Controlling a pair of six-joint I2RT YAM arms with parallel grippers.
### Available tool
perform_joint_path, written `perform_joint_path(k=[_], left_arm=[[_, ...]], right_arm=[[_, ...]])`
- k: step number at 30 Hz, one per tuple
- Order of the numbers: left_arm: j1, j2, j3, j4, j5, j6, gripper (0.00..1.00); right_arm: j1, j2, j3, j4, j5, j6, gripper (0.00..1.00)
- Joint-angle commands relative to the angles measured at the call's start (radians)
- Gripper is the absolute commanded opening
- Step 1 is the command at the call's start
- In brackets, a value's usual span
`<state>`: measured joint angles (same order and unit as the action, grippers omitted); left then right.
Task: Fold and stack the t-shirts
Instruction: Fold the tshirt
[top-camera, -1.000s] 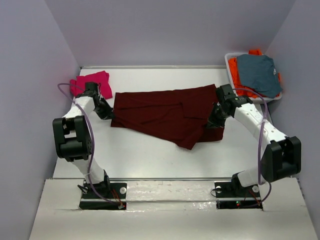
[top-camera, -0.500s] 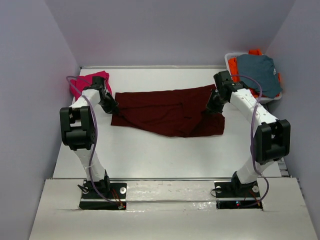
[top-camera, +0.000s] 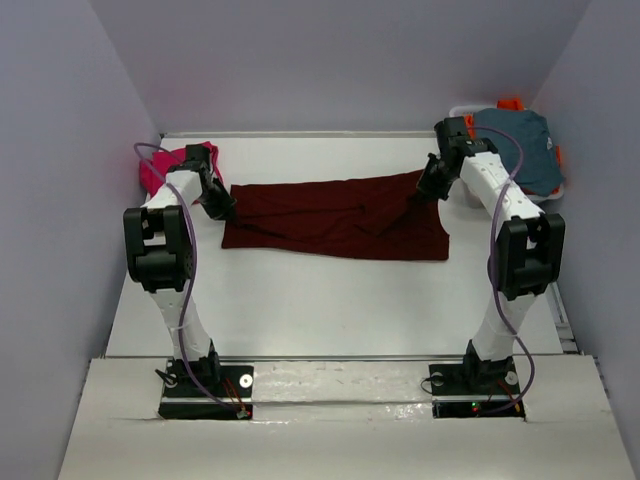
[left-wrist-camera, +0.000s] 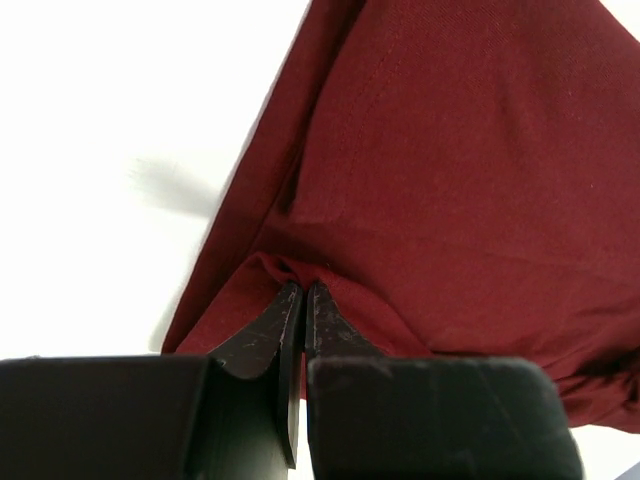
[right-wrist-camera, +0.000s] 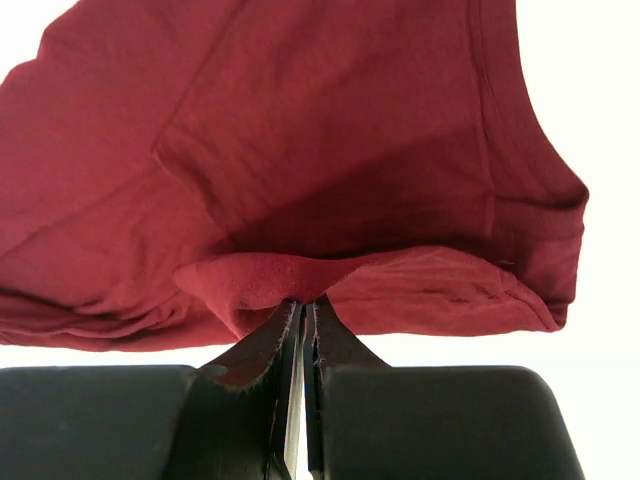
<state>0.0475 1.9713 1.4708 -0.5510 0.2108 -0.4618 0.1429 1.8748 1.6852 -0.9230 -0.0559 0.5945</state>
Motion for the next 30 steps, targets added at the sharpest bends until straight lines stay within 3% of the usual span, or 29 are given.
perform_joint_path(k=[1,17,30], left_arm=[[0.002,0.014,0.049,-0.032,-0.027,0.023,0.06],[0.002,0.027,0.088,-0.066,-0.057,0.028,0.06],[0.002,0.017,0.111,-0.081,-0.094,0.014,0.06]], right_arm=[[-0.026,0.041,0.108,-0.020,0.030,-0.028,0.07],[-0.078,0.158,0.258,-0.051,0.037,-0.036,0.07],[-0.106,0.198,0.272,-0.046,0.037,-0.041,0.07]])
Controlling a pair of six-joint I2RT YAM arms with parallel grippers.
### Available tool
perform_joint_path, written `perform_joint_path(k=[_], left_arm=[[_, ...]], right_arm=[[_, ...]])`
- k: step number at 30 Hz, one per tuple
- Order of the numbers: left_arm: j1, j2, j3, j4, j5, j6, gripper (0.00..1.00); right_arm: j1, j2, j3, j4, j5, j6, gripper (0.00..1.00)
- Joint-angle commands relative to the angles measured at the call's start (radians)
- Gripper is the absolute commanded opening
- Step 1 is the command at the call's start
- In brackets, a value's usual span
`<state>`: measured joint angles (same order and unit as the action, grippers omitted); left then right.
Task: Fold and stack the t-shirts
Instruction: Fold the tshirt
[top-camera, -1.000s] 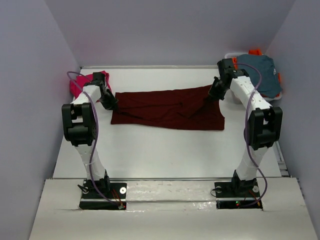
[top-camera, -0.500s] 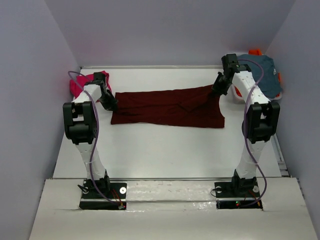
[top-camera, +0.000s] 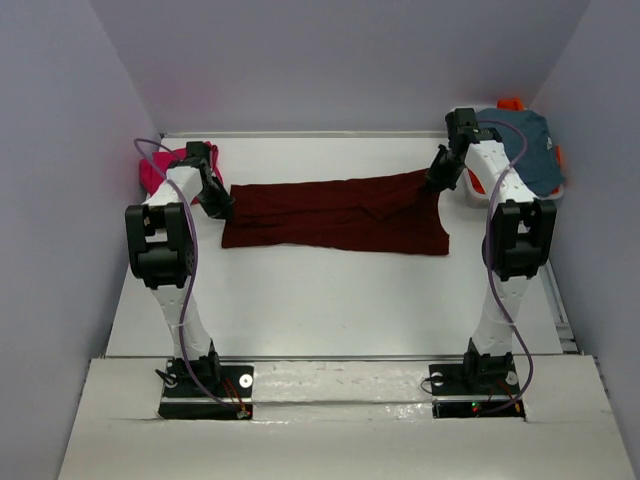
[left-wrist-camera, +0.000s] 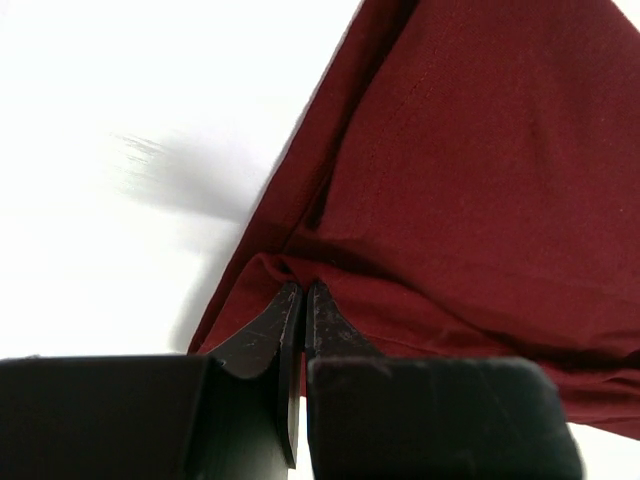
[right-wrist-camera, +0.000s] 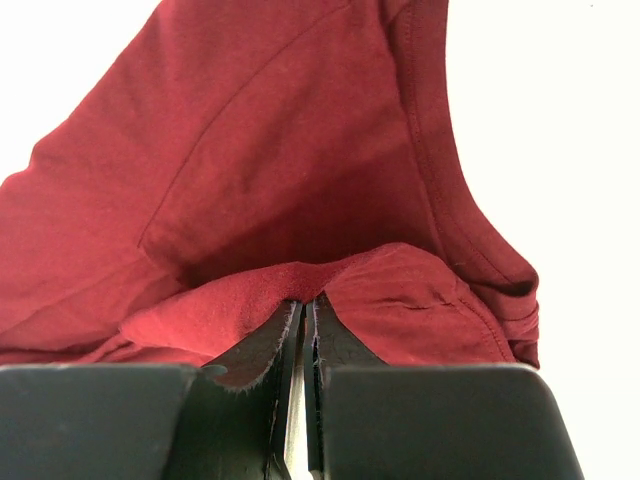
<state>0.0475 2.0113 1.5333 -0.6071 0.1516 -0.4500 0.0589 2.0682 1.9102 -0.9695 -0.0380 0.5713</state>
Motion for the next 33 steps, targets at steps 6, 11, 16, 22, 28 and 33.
perform_joint_path(k=[6,11,16,22,28,33], left_arm=[[0.011,-0.031,0.067,-0.036,-0.058,-0.009,0.06],[0.011,-0.025,0.094,-0.045,-0.066,-0.012,0.06],[0.020,-0.008,0.119,-0.049,-0.069,-0.013,0.06],[0.020,0.030,0.175,-0.068,-0.073,-0.012,0.06],[0.020,0.084,0.254,-0.091,-0.061,-0.012,0.06],[0.020,0.121,0.290,-0.094,-0.040,-0.018,0.06]], right_arm=[[-0.022,0.012,0.046,0.002,0.018,-0.022,0.07],[-0.031,0.018,0.044,0.006,0.013,-0.024,0.07],[-0.031,0.026,0.058,0.005,0.013,-0.027,0.07],[-0.031,0.055,0.098,0.002,0.012,-0.031,0.07],[-0.031,0.108,0.173,-0.015,0.003,-0.036,0.07],[-0.031,0.147,0.234,-0.015,-0.014,-0.037,0.07]])
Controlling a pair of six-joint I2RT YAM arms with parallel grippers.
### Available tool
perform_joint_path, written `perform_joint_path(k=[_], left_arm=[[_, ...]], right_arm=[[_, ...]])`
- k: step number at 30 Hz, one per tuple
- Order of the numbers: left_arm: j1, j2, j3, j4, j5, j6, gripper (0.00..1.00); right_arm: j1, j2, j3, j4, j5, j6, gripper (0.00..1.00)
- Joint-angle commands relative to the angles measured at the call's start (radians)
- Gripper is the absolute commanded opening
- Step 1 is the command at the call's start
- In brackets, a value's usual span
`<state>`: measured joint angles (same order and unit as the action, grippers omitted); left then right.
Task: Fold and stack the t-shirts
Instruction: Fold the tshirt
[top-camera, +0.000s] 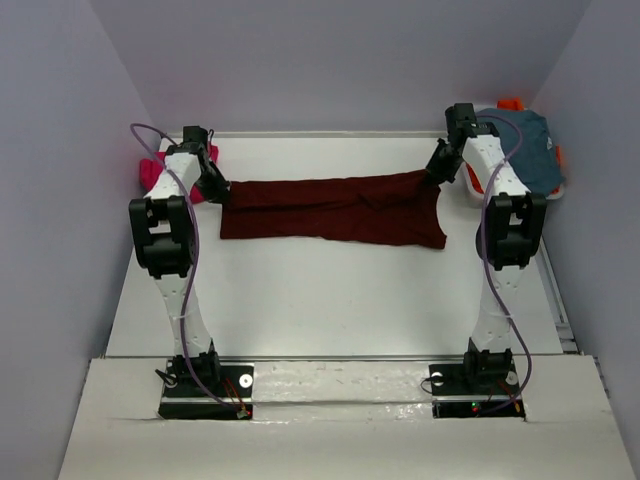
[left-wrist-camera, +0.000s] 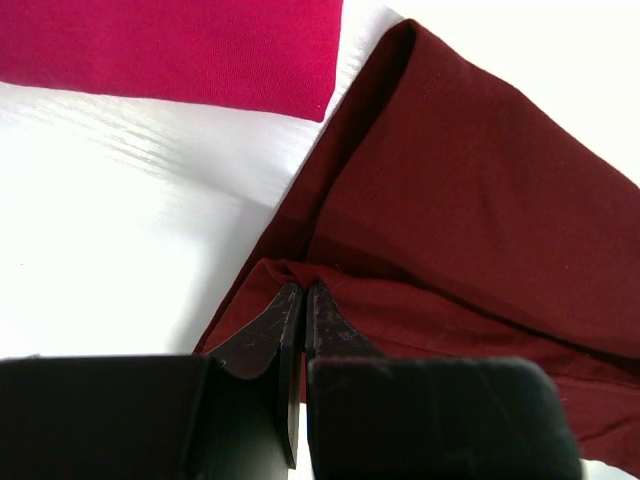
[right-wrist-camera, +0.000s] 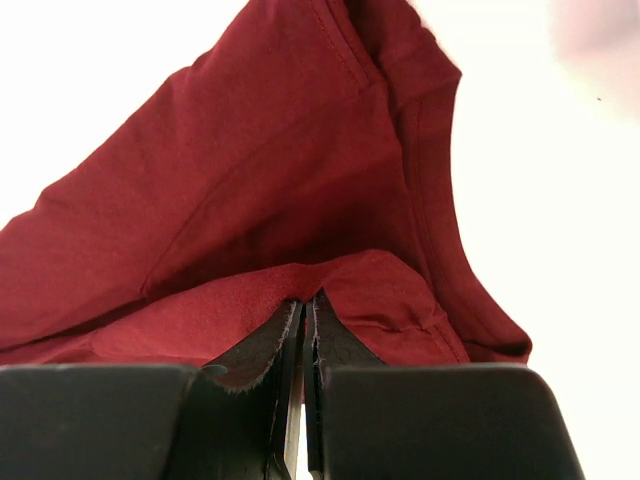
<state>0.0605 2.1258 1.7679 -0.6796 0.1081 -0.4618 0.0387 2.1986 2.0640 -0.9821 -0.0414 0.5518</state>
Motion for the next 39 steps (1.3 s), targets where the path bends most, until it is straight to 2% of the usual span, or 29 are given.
perform_joint_path(k=[1,11,21,39], left_arm=[[0.007,0.008,0.057,-0.021,0.008,-0.006,0.06],[0.007,0.037,0.057,-0.012,0.019,-0.014,0.06],[0.007,0.066,0.122,-0.031,0.027,-0.018,0.06],[0.007,0.080,0.113,-0.020,0.027,-0.017,0.06]], right_arm=[[-0.011,0.024,0.093,-0.007,-0.011,-0.018,0.07],[-0.011,0.115,0.208,-0.032,-0.023,-0.036,0.07],[-0.011,0.148,0.232,-0.036,-0.026,-0.044,0.07],[-0.011,0.184,0.234,-0.026,-0.049,-0.053,0.07]])
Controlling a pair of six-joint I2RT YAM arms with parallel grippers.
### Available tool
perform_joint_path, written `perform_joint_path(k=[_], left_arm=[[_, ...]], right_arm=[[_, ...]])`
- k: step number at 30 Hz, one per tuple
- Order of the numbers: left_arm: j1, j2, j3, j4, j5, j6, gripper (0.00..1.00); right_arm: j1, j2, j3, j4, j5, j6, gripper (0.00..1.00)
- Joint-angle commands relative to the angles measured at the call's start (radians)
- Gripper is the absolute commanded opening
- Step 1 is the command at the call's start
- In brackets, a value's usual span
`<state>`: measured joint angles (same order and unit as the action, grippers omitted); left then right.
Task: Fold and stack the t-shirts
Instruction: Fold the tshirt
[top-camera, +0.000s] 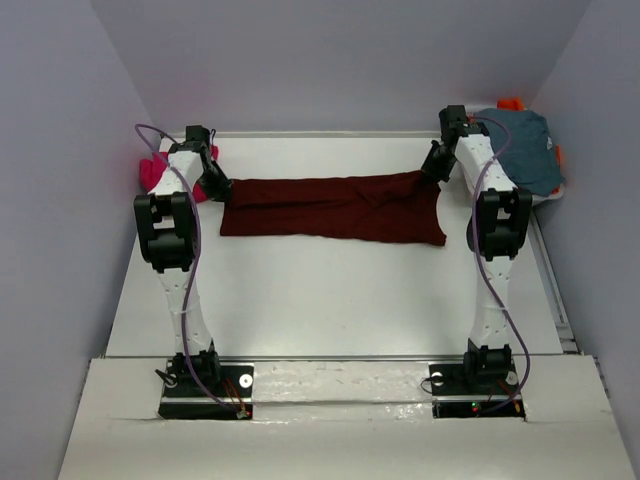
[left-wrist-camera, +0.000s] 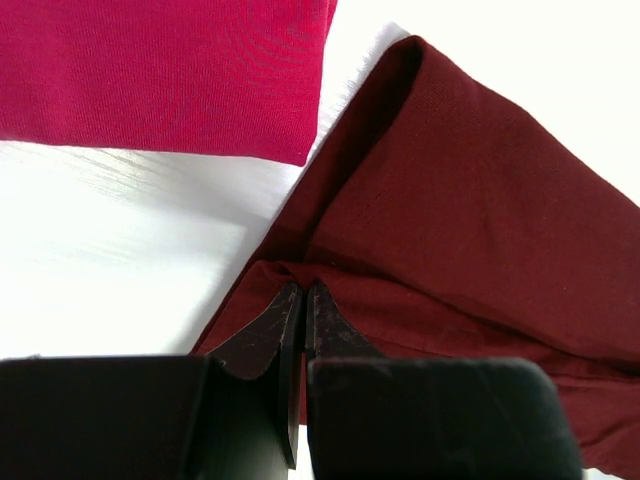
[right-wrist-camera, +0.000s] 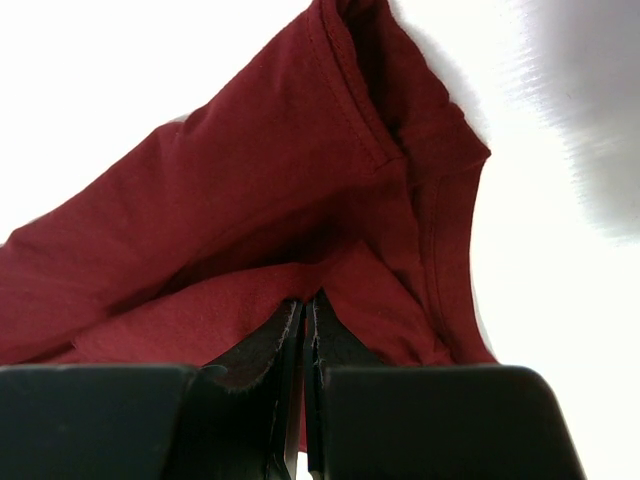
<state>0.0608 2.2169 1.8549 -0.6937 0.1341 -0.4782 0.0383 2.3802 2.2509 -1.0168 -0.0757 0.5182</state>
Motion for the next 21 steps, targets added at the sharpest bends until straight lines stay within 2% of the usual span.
perform_joint_path(k=[1,4,6,7,8,9,11,14,17,20,21], left_arm=[[0.007,-0.013,0.024,-0.004,0.002,0.000,0.06],[-0.003,-0.017,0.017,0.003,0.010,0.006,0.08],[-0.003,-0.026,0.010,0.011,0.009,0.006,0.17],[-0.003,-0.031,0.003,0.020,0.012,0.007,0.30],[-0.003,-0.040,0.000,0.029,0.010,0.007,0.36],[-0.003,-0.045,-0.009,0.034,0.009,0.007,0.41],[-0.003,-0.062,-0.017,0.046,0.006,0.010,0.54],[-0.012,-0.077,-0.025,0.060,-0.010,0.015,0.57],[-0.012,-0.094,-0.028,0.063,-0.031,0.016,0.57],[-0.012,-0.111,-0.040,0.069,-0.047,0.016,0.57],[-0.012,-0.120,-0.040,0.065,-0.050,0.016,0.57]], right_arm=[[-0.011,0.002,0.045,0.009,-0.018,-0.023,0.07],[-0.011,0.008,0.047,0.009,-0.029,-0.030,0.09],[-0.011,0.005,0.044,0.011,-0.032,-0.037,0.23],[-0.011,0.004,0.039,0.017,-0.032,-0.041,0.40],[-0.011,-0.006,0.035,0.020,-0.035,-0.041,0.48],[-0.011,-0.009,0.032,0.026,-0.035,-0.046,0.59],[-0.011,-0.021,0.023,0.038,-0.041,-0.049,0.70],[-0.011,-0.032,0.024,0.041,-0.041,-0.050,0.83],[-0.011,-0.045,0.018,0.038,-0.058,-0.046,0.83],[-0.011,-0.078,-0.026,0.056,-0.085,-0.032,0.72],[-0.002,-0.084,-0.040,0.063,-0.094,-0.024,0.65]])
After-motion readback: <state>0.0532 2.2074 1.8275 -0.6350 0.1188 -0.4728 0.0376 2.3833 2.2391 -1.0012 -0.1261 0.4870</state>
